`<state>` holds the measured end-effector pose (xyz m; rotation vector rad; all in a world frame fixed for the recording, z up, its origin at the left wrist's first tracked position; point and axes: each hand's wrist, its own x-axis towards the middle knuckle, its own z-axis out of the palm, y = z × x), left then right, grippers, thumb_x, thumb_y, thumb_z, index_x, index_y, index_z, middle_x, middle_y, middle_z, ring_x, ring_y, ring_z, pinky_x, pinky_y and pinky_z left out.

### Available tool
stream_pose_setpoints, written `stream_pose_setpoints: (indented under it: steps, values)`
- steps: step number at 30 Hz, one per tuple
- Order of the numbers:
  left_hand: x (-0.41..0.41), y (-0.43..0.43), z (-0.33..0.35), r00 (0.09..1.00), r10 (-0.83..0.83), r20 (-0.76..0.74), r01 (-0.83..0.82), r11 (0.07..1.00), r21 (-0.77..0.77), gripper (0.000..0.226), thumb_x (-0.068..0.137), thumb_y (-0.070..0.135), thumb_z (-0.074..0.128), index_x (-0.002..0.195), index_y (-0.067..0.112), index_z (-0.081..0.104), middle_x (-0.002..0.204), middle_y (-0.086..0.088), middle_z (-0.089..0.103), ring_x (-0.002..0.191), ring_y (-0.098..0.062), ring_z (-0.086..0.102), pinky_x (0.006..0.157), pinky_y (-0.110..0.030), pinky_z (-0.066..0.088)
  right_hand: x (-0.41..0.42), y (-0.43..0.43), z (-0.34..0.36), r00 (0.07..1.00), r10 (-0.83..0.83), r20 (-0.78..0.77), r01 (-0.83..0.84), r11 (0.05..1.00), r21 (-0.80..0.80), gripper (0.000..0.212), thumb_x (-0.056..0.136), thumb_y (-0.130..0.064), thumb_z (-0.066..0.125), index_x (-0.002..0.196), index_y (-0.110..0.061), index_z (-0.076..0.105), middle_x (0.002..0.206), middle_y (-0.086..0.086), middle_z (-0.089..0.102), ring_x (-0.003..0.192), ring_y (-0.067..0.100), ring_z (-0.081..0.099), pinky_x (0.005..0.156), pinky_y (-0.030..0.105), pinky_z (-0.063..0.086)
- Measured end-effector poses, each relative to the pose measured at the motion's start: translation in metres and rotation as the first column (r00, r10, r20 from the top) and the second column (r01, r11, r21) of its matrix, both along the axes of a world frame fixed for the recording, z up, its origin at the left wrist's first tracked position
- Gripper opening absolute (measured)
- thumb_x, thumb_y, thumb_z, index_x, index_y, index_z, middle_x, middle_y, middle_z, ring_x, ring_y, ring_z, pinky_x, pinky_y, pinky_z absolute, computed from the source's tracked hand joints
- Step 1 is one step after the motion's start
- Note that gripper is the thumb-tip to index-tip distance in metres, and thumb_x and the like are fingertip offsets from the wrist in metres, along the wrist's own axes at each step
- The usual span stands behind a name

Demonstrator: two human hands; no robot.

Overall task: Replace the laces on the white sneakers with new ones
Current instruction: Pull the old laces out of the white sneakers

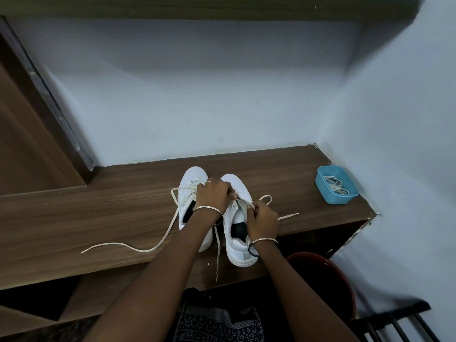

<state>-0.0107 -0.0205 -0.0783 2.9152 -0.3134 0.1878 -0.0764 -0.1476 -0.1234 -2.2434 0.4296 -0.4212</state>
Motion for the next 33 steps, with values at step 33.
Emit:
stream_pose_setpoints:
  steps: [33]
  values:
    - [-0.005,0.000,-0.010,0.996,0.031,-0.080,-0.027,0.998,0.050,0.021,0.097,0.031,0.052,0.107,0.019,0.066,0.110,-0.004,0.068,0.108,-0.028,0.060,0.096,-0.044,0.035,-0.002,0.002,0.001,1.000,0.002,-0.019,-0.002,1.000,-0.001,0.015,0.096,-0.018,0.054,0.096,-0.008,0.065,0.090,0.015,0.072,0.088,0.039,0.065,0.071,0.037,0.045]
